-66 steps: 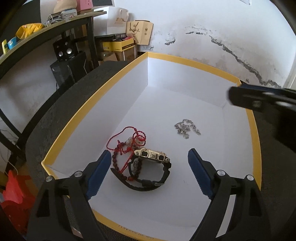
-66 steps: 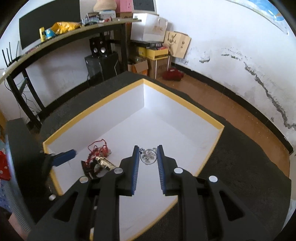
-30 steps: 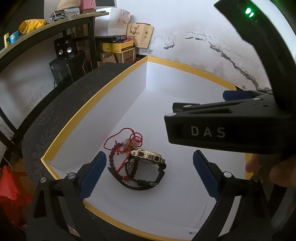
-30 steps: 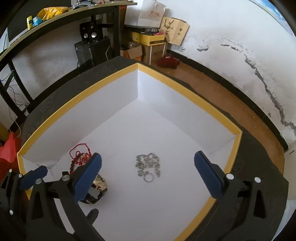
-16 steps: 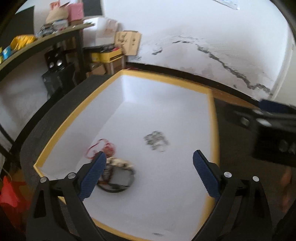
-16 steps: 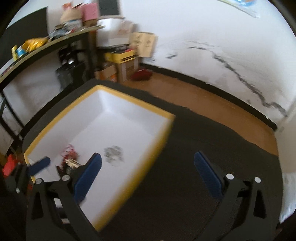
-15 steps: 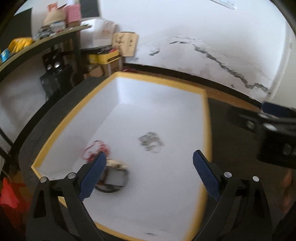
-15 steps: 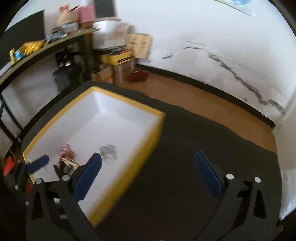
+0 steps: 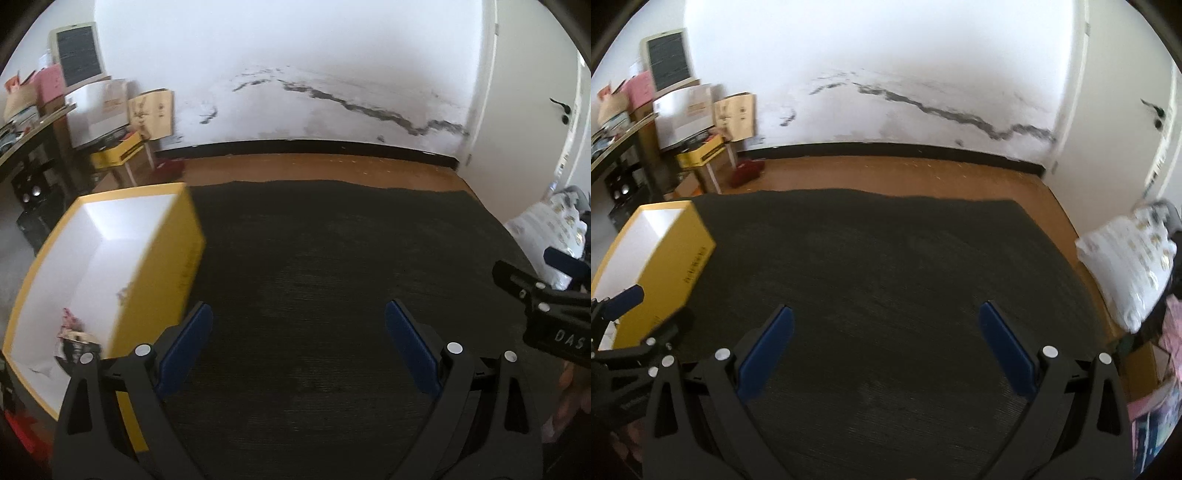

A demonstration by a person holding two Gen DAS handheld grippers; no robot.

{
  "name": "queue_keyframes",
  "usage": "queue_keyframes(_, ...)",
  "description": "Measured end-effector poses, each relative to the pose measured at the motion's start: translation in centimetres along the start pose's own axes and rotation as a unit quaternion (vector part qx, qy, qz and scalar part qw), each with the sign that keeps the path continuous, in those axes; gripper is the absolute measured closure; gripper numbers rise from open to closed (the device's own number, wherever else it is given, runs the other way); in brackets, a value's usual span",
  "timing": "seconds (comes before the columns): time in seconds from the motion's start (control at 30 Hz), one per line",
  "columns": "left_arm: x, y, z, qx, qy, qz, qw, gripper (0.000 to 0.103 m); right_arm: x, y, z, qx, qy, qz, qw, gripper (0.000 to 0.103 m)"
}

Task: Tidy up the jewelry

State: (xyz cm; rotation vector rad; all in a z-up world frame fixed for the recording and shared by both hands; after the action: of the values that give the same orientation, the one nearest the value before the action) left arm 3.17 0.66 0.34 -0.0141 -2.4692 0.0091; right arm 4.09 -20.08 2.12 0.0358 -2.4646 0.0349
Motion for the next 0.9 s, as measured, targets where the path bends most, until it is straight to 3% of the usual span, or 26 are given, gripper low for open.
queue_keyframes(0.23,-1.1,-3.5,1.4,-0.018,0.014,0.008,0.9997,0.011,-1.0,-4.7,2.4,-0.032,0.019,0.004,0.999,0.006)
queue_keyframes(0.9,-2.6,-1.8,1.3,-0.005,0.026,-0.001,0.9997,0.011,-1.5,-3.0,3.1,-0.015,0.032,-0.016,0.999,0.006)
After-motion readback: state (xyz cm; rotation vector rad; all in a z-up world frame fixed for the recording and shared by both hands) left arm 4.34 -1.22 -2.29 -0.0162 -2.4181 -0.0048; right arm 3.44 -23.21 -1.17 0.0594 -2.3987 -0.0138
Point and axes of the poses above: each gripper's, at about its wrist camera, not at the fingertips, and x roughly against the way its jaws point, y to its left, z to its underside, the point moved 1 cm from there along -x, roughly the way its jaws point, and after that the axes turned 8 degrees about -y, right-handed, at the moved point
